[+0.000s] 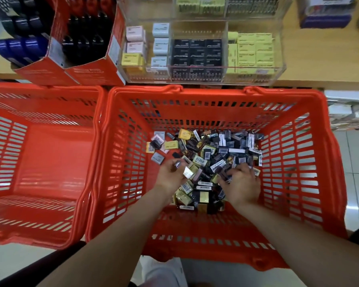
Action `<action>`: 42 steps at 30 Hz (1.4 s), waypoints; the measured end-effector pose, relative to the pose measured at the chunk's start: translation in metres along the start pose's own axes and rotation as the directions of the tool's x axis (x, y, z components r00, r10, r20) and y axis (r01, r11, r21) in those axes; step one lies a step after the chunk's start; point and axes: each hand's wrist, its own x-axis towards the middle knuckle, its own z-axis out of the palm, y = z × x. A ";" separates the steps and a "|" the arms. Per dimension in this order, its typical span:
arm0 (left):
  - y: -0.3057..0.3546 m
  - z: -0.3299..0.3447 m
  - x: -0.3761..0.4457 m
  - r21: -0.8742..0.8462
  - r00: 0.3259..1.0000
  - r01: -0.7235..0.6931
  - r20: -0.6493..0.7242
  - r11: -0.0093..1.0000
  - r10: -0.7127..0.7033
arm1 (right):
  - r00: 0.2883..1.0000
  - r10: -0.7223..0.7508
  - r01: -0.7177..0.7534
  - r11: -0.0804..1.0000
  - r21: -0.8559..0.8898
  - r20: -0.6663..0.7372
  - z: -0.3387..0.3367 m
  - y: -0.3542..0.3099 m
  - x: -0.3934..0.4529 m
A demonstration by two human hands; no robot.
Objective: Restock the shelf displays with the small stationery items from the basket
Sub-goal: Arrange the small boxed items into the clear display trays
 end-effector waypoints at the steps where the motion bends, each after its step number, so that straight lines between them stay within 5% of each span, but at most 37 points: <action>1: 0.000 0.000 0.001 -0.017 1.000 0.018 0.001 1.000 -0.018 | 0.999 -0.031 0.032 0.998 0.049 -0.035 -0.001 0.001 -0.001; 6: 0.006 0.006 -0.008 -0.217 0.983 0.113 0.165 0.970 -0.078 | 0.987 -0.126 0.158 0.859 0.486 -0.099 -0.027 -0.009 -0.001; 12: 0.019 0.021 -0.021 -0.290 0.954 0.155 0.290 0.944 -0.068 | 0.964 -0.265 0.232 0.806 0.544 -0.018 -0.047 -0.025 -0.001; 17: 0.022 0.023 -0.020 -0.361 0.990 0.101 0.128 0.927 -0.058 | 0.955 -0.293 0.193 0.730 0.655 0.046 -0.043 -0.027 -0.006; 20: 0.024 0.008 -0.015 -0.487 0.987 0.145 0.008 0.861 -0.161 | 0.907 -0.405 0.330 0.856 0.399 0.119 -0.030 -0.015 -0.008; 23: 0.024 -0.004 -0.011 -0.486 0.982 0.162 -0.009 0.859 -0.190 | 0.817 -0.514 0.498 0.857 0.130 0.261 -0.010 -0.015 -0.013; 30: 0.027 -0.014 -0.009 -0.513 0.978 0.198 0.049 0.835 -0.201 | 0.830 -0.504 0.541 0.832 -0.122 0.240 0.016 -0.035 -0.009; 33: 0.028 -0.016 -0.008 -0.458 0.983 0.179 0.055 0.871 -0.173 | 0.841 -0.482 0.463 0.876 0.134 0.247 0.007 -0.037 -0.004; 36: 0.039 -0.017 -0.016 -0.391 0.989 0.147 0.071 0.908 -0.130 | 0.894 -0.361 0.185 0.836 0.516 0.265 -0.027 -0.035 0.003; 42: 0.085 -0.010 -0.079 -0.316 0.986 0.015 0.161 0.949 0.038 | 0.906 -0.322 -0.110 0.446 0.888 0.274 -0.125 -0.042 -0.010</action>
